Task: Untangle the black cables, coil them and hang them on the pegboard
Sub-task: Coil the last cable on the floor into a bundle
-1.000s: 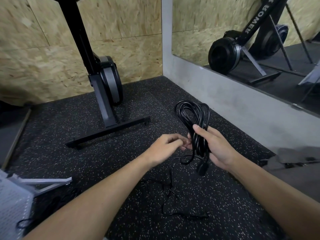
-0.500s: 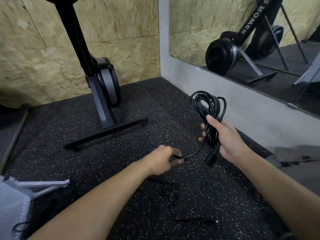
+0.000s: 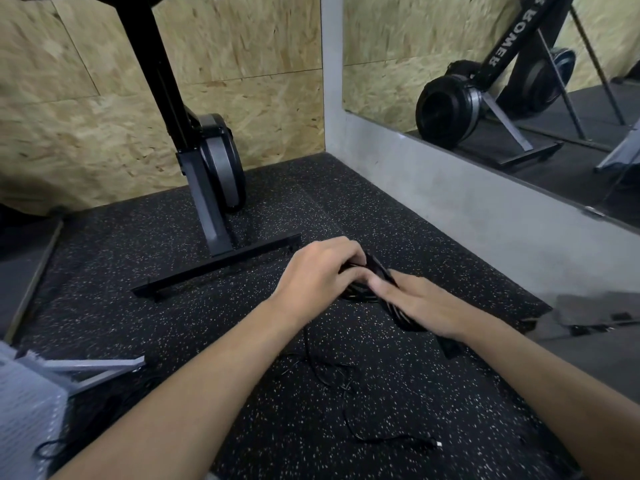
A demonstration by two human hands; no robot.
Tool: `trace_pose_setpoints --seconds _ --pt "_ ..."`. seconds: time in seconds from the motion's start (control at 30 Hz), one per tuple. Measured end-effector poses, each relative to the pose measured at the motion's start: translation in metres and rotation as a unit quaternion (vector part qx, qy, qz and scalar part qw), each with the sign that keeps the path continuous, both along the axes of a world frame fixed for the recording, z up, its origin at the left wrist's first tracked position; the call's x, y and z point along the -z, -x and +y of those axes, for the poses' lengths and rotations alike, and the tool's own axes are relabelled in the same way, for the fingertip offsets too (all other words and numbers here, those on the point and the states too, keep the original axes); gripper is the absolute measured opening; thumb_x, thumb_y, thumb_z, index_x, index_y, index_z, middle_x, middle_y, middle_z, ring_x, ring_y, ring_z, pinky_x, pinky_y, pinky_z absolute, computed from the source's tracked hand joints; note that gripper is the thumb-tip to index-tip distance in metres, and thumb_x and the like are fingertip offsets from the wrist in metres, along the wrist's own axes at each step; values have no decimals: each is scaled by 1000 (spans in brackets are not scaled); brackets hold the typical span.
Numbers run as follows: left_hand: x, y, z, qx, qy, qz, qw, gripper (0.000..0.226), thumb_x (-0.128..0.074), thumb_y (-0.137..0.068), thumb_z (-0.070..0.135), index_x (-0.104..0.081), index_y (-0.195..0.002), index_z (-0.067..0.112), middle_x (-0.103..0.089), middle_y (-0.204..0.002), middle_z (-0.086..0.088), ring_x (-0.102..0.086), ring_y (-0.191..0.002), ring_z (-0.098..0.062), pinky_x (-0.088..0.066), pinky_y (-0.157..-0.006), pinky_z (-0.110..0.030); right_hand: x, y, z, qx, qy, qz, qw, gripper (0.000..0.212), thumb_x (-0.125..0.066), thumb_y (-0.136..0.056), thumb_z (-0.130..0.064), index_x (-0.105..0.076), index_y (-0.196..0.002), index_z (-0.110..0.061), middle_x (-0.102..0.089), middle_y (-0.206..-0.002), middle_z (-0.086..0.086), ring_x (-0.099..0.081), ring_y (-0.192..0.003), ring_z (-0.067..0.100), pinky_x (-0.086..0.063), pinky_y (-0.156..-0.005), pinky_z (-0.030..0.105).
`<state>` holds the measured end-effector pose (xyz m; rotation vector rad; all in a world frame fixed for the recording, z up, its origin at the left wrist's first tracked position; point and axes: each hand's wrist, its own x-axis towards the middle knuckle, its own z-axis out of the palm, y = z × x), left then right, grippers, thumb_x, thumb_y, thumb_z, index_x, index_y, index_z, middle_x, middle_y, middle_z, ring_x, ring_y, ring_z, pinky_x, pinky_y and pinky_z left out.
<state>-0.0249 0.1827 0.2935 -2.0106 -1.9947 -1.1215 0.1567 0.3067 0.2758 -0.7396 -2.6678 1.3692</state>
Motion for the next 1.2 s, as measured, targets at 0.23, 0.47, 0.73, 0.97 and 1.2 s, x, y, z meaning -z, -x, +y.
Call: trace_pose_setpoints --seconds 0.23,0.47,0.73,0.97,1.2 --pt "12 11 -3 -59 0 -37 998 17 -76 -94 35 -68 -88 21 -63 -89 12 -58 -87 -8 -51 -78 -30 11 0 0 -40 -7 10 999 21 -58 -102 -48 -64 -110 -29 -67 -79 -6 -61 -65 3 -49 -66 28" --pt "35 31 -13 -87 217 -249 940 34 -50 -106 12 -64 -133 27 -68 -125 14 -64 -104 0 -56 -94 -29 -4 -12 13 4 52 106 993 39 -57 -94 -55 -66 -121 -29 -66 -83 -5 -60 -68 6 -48 -62 19" --pt "53 26 -4 -79 168 -216 959 43 -67 -101 23 -55 -142 32 -65 -128 12 -68 -101 -11 -56 -93 -34 -13 -16 19 -53 87 130 986 27 -62 -99 -46 -70 -122 -35 -61 -93 21 -59 -75 19 -50 -67 30" --pt "41 26 1 -140 117 -331 926 9 -73 -98 19 -78 -102 13 -79 -82 6 -75 -77 -4 -59 -80 -22 -3 -18 21 49 62 153 985 25 -61 -97 -47 -71 -109 -28 -64 -77 -13 -60 -69 3 -46 -71 30" --pt "14 -1 4 -53 112 -615 778 5 -72 -94 2 -74 -93 -3 -77 -91 -23 -79 -87 -29 -63 -74 -27 6 -9 12 117 99 179 972 40 -61 -90 -57 -70 -113 -25 -74 -95 6 -68 -83 13 -56 -78 35"
